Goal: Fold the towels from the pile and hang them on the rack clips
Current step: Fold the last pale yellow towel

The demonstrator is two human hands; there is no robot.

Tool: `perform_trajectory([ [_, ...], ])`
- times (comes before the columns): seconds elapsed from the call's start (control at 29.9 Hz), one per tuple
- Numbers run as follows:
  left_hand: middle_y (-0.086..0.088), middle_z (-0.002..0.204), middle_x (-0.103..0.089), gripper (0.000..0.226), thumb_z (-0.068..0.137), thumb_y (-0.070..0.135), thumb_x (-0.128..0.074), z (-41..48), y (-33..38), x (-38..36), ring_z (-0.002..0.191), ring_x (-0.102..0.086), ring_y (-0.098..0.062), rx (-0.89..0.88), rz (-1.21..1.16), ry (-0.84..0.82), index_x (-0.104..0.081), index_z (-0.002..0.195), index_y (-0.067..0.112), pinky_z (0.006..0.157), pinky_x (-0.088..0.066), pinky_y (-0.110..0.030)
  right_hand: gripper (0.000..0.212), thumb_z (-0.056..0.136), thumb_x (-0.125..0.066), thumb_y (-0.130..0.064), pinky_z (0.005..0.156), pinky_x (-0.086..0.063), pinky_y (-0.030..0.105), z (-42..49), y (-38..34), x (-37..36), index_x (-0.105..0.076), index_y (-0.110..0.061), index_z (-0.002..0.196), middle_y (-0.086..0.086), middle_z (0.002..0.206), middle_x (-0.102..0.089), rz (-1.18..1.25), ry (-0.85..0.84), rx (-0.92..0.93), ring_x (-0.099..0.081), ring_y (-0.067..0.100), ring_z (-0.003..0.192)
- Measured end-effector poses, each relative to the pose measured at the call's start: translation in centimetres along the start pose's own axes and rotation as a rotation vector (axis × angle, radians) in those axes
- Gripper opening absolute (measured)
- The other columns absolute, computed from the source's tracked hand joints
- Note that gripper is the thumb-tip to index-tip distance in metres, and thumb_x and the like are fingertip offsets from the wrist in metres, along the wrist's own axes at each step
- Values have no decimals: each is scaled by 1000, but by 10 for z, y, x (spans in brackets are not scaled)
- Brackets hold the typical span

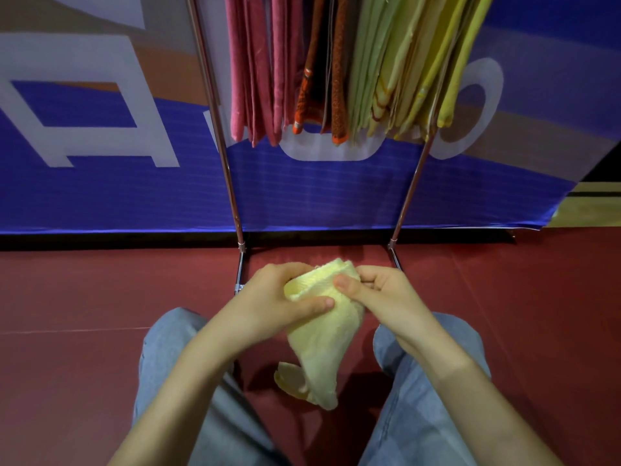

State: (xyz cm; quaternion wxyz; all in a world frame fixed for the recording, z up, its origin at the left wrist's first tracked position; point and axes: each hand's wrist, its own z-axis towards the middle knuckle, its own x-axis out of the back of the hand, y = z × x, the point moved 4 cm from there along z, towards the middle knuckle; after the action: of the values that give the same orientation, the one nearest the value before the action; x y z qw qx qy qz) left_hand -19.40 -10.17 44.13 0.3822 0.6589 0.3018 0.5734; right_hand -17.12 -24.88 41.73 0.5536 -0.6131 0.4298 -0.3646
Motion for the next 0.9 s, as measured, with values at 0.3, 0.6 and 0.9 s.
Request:
perform_trajectory([
  [0.3,9,61,-59,27,61,45,-67,3,-5,1,55,-52,0,36,-20,6,-63,72,21,55,-42,-17,22,84,-57,-1,71,-49,14,-11,60,4,-66,-21,84,-16,70,-72,-114,-96,-72,-66,-3,74],
  [0.6,-2,62,-55,30,69,37,-69,10,13,13,58,-50,-9,30,-84,61,-62,67,7,55,-39,-24,25,84,-56,3,70,-48,9,2,56,-5,-61,-21,88,-21,68,-70,-56,-177,-43,-62,-8,72],
  [0.9,-7,74,-67,8,76,25,-65,3,53,67,65,-61,-13,-37,-145,323,-67,76,17,66,-48,-31,27,86,-56,-3,70,-42,5,10,127,-6,-57,4,112,-8,91,-60,-258,-308,-315,-57,-18,68],
])
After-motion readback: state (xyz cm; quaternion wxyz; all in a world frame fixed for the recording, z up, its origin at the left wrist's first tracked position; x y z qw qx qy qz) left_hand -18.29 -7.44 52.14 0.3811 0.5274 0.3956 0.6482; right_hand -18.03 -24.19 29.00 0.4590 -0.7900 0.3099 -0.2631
